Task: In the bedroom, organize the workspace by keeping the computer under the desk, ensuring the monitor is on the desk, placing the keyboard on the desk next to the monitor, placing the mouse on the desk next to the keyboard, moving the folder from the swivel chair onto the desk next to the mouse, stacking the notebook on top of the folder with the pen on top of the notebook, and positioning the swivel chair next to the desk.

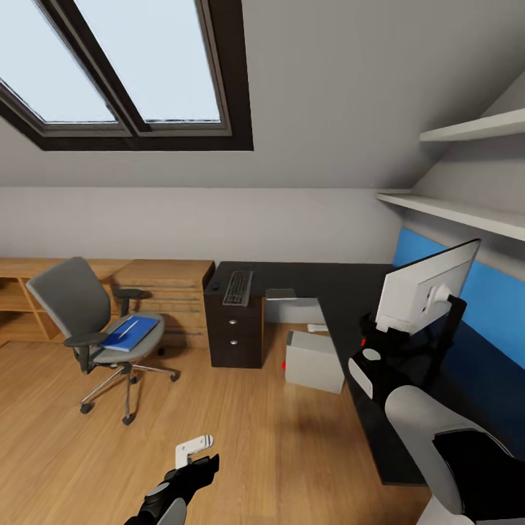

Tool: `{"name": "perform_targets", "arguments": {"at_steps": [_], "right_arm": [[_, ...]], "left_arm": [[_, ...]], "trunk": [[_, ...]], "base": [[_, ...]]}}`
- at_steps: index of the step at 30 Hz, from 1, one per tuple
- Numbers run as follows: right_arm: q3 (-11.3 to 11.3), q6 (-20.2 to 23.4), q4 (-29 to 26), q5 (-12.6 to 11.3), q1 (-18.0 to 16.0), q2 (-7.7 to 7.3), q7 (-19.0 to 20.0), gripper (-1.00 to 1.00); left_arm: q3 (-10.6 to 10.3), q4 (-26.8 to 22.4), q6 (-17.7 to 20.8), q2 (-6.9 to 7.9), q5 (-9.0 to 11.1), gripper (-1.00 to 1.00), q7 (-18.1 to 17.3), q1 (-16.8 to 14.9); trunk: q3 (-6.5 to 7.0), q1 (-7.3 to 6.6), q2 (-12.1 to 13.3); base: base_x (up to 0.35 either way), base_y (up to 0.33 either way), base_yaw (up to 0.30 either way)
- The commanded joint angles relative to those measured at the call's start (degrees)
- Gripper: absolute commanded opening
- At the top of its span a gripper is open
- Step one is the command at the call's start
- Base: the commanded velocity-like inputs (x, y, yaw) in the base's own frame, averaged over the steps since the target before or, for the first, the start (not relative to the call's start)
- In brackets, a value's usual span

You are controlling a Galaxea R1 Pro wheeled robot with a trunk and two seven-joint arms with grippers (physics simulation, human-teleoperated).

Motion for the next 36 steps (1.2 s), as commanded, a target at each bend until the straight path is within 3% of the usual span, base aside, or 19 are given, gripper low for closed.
{"name": "perform_targets", "arguments": {"at_steps": [1,36], "right_arm": [[0.5,-0.3,0.0,-0.6,-0.1,-0.04,-0.2,1.0],[0.4,0.9,0.0,-0.7,-0.1,-0.4,-0.2,1.0]], "left_arm": [[-0.2,-0.1,0.1,0.07,0.4,1.0,0.5,-0.1],[-0.3,-0.1,0.1,0.07,0.4,1.0,0.4,-0.1]], "trunk": [[-0.1,0.04,-0.1],[-0.1,0.04,-0.1]], "base": [[0.2,0.001,0.0],[0.078,0.0,0.0]]}}
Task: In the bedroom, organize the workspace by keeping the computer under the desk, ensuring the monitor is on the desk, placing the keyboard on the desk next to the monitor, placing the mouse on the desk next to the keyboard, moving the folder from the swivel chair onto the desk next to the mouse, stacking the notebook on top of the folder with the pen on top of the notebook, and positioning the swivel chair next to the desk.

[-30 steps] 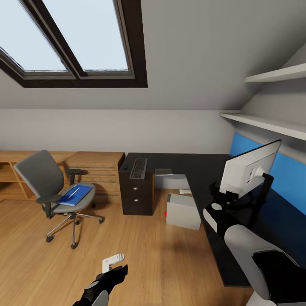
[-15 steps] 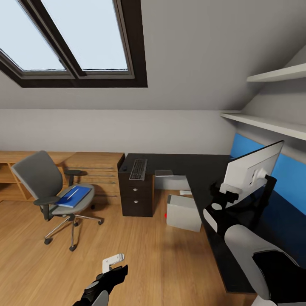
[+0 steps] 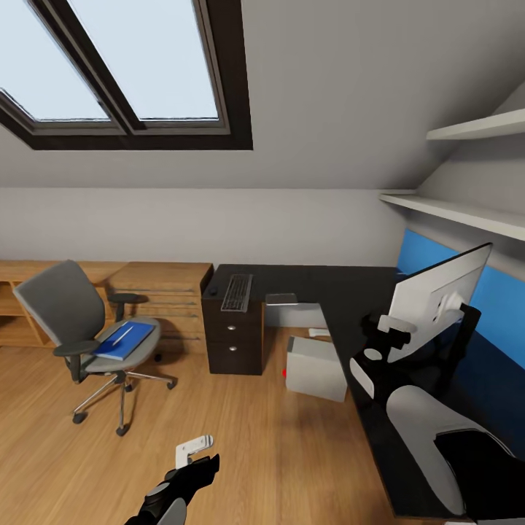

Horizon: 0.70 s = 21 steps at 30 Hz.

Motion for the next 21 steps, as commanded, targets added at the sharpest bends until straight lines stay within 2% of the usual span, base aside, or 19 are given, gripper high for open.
{"name": "perform_targets", "arguments": {"at_steps": [1,10,15,21], "right_arm": [[0.5,-0.3,0.0,-0.6,-0.1,-0.06,-0.2,1.0],[0.4,-0.2,0.1,-0.7,-0.1,-0.19,-0.1,1.0],[0.4,-0.2,0.1,-0.7,-0.1,-0.29,-0.2,1.0],[0.3,0.6,0.1,-0.7,-0.1,-1.29,-0.1,1.0]], "left_arm": [[-0.2,-0.1,0.1,0.07,0.4,1.0,0.5,-0.1],[-0.2,-0.1,0.1,0.07,0.4,1.0,0.5,-0.1],[-0.2,-0.1,0.1,0.07,0.4,1.0,0.5,-0.1],[-0.2,-0.1,0.1,0.07,0.4,1.0,0.5,0.0]], "trunk": [[-0.1,0.02,-0.1],[-0.1,0.02,-0.1],[-0.1,0.02,-0.1],[-0.1,0.02,-0.1]], "base": [[0.014,0.0,0.0],[0.169,0.0,0.0],[0.045,0.0,0.0],[0.011,0.0,0.0]]}}
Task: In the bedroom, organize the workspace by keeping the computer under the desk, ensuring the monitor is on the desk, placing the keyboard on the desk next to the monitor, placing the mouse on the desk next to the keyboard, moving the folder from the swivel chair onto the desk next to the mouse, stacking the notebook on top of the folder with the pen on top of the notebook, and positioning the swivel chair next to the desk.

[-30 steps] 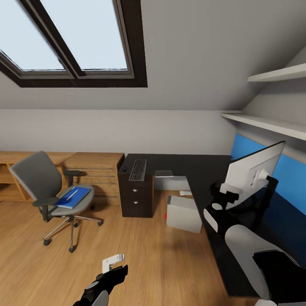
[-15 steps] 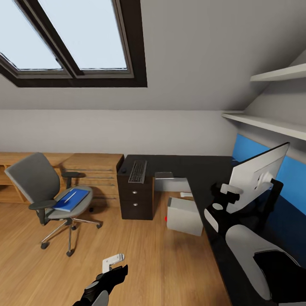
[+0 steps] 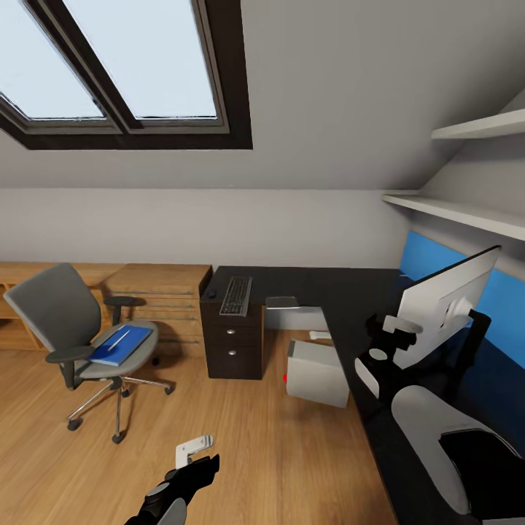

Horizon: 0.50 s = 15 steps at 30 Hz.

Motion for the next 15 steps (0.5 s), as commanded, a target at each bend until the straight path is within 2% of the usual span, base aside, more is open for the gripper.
{"name": "perform_targets", "arguments": {"at_steps": [1,9,15], "right_arm": [[0.4,2.4,0.0,-0.8,-0.1,-0.92,-0.2,1.0],[0.2,4.5,-0.1,-1.2,-0.1,-2.75,-0.1,1.0],[0.2,4.6,-0.1,-1.2,-0.1,-2.95,-0.1,1.0]], "left_arm": [[-0.2,-0.1,0.1,0.07,0.4,1.0,0.5,-0.1],[-0.3,-0.1,0.1,0.07,0.4,1.0,0.5,-0.1],[-0.3,-0.1,0.1,0.07,0.4,1.0,0.5,-0.1]], "trunk": [[-0.1,0.02,-0.1],[-0.1,0.02,-0.1],[-0.1,0.02,-0.1]], "base": [[0.002,0.0,0.0],[0.0,0.0,0.0],[0.0,0.0,0.0]]}}
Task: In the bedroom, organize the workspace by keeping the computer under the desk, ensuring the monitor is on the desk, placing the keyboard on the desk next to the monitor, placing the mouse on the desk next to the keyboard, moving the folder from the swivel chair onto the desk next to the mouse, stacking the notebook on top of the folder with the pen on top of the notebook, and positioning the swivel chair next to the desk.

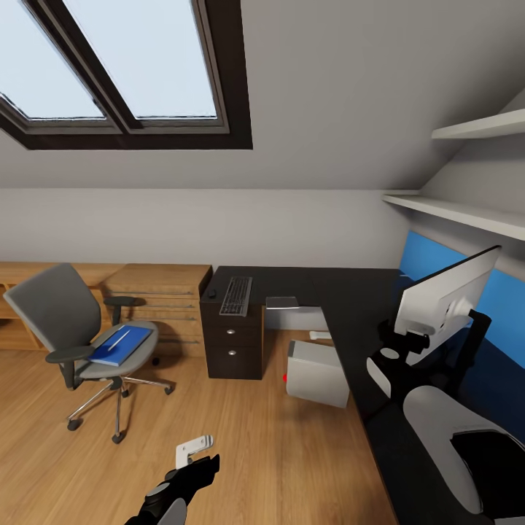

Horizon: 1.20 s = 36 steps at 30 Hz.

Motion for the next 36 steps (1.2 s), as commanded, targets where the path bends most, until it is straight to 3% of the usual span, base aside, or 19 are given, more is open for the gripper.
{"name": "perform_targets", "arguments": {"at_steps": [1,14,36], "right_arm": [[0.5,-0.3,0.0,-0.6,-0.1,-0.05,-0.2,1.0],[0.5,-0.2,0.0,-0.6,-0.1,-0.1,-0.2,1.0],[0.6,-0.3,0.0,-0.6,-0.1,-0.01,-0.2,1.0]], "left_arm": [[-0.2,-0.1,0.1,0.07,0.4,1.0,0.5,-0.1],[-0.3,-0.1,0.1,-0.07,0.3,1.0,0.5,-0.1],[-0.2,-0.1,0.1,-0.37,0.3,1.0,0.5,0.0]], "trunk": [[-0.1,0.02,-0.1],[-0.1,0.02,-0.1],[-0.1,0.02,-0.1]], "base": [[0.0,0.0,0.0],[-0.033,-0.088,0.0],[-0.189,-0.104,0.0]]}}
